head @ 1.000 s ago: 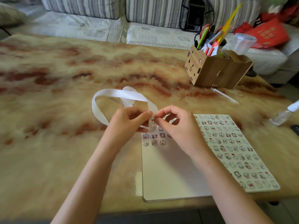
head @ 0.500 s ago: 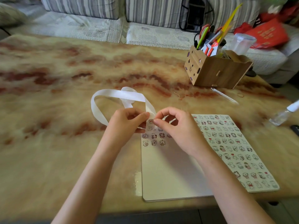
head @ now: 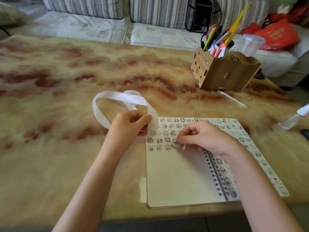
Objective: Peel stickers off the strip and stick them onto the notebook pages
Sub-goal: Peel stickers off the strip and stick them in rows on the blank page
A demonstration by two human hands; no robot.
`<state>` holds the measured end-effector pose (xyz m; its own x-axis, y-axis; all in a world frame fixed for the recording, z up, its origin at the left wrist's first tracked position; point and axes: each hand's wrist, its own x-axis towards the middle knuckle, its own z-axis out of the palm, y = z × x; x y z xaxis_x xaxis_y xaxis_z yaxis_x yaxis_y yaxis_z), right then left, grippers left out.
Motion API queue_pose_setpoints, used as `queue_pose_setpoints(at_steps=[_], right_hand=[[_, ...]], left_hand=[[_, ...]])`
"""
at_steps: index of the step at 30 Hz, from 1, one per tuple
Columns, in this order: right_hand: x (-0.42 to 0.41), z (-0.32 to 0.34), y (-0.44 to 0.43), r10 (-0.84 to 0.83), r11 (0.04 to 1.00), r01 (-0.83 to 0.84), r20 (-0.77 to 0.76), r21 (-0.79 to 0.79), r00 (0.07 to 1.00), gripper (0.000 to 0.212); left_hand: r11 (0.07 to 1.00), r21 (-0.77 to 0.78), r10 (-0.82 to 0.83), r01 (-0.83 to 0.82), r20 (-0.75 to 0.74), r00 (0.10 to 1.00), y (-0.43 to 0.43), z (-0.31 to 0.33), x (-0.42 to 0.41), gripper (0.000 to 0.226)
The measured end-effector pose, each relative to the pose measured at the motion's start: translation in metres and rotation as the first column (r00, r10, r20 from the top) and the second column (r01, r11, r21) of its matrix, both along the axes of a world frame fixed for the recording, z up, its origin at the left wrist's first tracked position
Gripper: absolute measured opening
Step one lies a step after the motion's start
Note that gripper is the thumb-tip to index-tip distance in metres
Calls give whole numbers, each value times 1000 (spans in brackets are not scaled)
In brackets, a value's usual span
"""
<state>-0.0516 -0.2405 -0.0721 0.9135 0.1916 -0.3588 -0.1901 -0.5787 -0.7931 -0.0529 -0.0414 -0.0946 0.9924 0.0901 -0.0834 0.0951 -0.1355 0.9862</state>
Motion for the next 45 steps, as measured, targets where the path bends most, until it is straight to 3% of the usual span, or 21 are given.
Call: queue_pose_setpoints(at_steps=[37, 45], right_hand=[[2, -10, 3, -8, 981, 14, 28, -192, 1000, 3], [-1, -8, 2, -16, 937, 53, 111, -344, 994, 34]], left_hand=[[1000, -3, 9, -9, 4, 1000, 2, 0, 0, 17], [1000, 7, 5, -5, 4, 1000, 1, 0, 0, 17]])
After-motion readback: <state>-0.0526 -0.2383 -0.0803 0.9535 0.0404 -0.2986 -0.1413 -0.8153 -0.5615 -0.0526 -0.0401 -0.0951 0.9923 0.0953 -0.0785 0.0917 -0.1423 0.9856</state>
